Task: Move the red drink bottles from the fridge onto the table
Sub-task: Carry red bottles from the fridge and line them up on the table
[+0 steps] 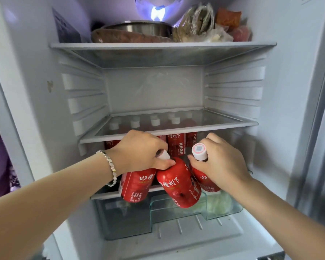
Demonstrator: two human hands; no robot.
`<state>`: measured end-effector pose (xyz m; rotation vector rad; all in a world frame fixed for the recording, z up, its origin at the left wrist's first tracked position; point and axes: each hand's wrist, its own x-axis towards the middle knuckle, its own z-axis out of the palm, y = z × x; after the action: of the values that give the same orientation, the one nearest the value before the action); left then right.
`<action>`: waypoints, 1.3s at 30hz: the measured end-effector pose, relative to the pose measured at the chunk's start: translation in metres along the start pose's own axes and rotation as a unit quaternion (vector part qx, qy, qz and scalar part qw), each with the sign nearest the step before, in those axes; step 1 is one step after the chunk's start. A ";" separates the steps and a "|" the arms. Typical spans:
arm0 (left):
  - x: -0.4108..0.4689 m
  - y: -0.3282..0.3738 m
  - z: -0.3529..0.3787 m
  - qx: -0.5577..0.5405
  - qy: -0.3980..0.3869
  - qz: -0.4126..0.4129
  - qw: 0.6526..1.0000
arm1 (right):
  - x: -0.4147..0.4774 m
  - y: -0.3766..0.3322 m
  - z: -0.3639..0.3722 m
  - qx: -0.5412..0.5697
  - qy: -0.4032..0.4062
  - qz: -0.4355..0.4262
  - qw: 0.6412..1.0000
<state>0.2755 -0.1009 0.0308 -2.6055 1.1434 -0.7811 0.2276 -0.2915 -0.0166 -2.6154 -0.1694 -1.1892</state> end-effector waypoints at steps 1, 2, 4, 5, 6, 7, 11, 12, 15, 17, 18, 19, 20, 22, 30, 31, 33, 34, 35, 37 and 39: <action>-0.002 0.003 -0.004 0.016 -0.013 0.007 1.000 | 0.000 -0.004 -0.005 -0.023 -0.019 0.002 1.000; -0.003 0.007 -0.006 0.034 -0.020 0.015 0.999 | -0.001 -0.005 -0.008 -0.039 -0.036 0.003 0.999; -0.016 0.015 -0.010 0.062 -0.026 0.011 0.998 | -0.005 -0.010 -0.015 -0.041 -0.048 -0.003 0.998; -0.022 0.019 -0.012 0.065 -0.039 -0.004 0.997 | -0.007 -0.012 -0.018 -0.040 -0.058 -0.009 0.997; -0.035 0.028 -0.016 0.063 -0.067 -0.038 0.995 | -0.011 -0.016 -0.022 -0.033 -0.088 -0.020 0.995; -0.048 0.037 -0.019 0.058 -0.098 -0.076 0.991 | -0.015 -0.022 -0.024 -0.023 -0.130 -0.033 0.991; -0.093 0.068 -0.027 0.061 -0.174 -0.197 0.963 | -0.029 -0.045 -0.024 -0.010 -0.289 -0.099 0.952; -0.107 0.078 -0.027 0.070 -0.184 -0.222 0.955 | -0.036 -0.052 -0.023 0.004 -0.309 -0.126 0.942; -0.150 0.112 -0.033 0.074 -0.210 -0.322 0.920 | -0.063 -0.069 -0.023 0.044 -0.338 -0.215 0.915; -0.181 0.138 -0.038 0.073 -0.235 -0.384 0.890 | -0.083 -0.083 -0.017 0.075 -0.335 -0.263 0.902; -0.196 0.151 -0.040 0.069 -0.238 -0.408 0.879 | -0.093 -0.090 -0.017 0.089 -0.327 -0.282 0.897; -0.211 0.164 -0.043 0.070 -0.246 -0.433 0.865 | -0.103 -0.097 -0.020 0.109 -0.326 -0.301 0.890; -0.231 0.181 -0.049 0.072 -0.262 -0.463 0.843 | -0.116 -0.110 -0.023 0.126 -0.331 -0.332 0.874; -0.262 0.206 -0.055 0.073 -0.279 -0.500 0.817 | -0.136 -0.129 -0.029 0.138 -0.337 -0.380 0.850; -0.388 0.339 -0.144 0.097 -0.284 -0.676 0.673 | -0.252 -0.228 -0.108 0.219 -0.319 -0.582 0.715; -0.407 0.366 -0.164 0.104 -0.275 -0.702 0.649 | -0.276 -0.244 -0.129 0.236 -0.313 -0.604 0.694; -0.434 0.407 -0.195 0.130 -0.266 -0.738 0.606 | -0.312 -0.264 -0.165 0.275 -0.304 -0.640 0.650; -0.456 0.444 -0.218 0.145 -0.264 -0.760 0.576 | -0.345 -0.281 -0.194 0.290 -0.299 -0.667 0.618; -0.467 0.464 -0.230 0.157 -0.268 -0.766 0.563 | -0.364 -0.289 -0.211 0.297 -0.294 -0.676 0.607; -0.486 0.504 -0.255 0.184 -0.285 -0.779 0.528 | -0.399 -0.301 -0.250 0.312 -0.285 -0.701 0.575; -0.518 0.580 -0.293 0.205 -0.291 -0.812 0.463 | -0.463 -0.317 -0.312 0.326 -0.270 -0.743 0.518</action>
<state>-0.5379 -0.1104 -0.1388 -2.2674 -1.7997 -0.0674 -0.3704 -0.0749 -0.1089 -1.5021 -2.6597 -0.1468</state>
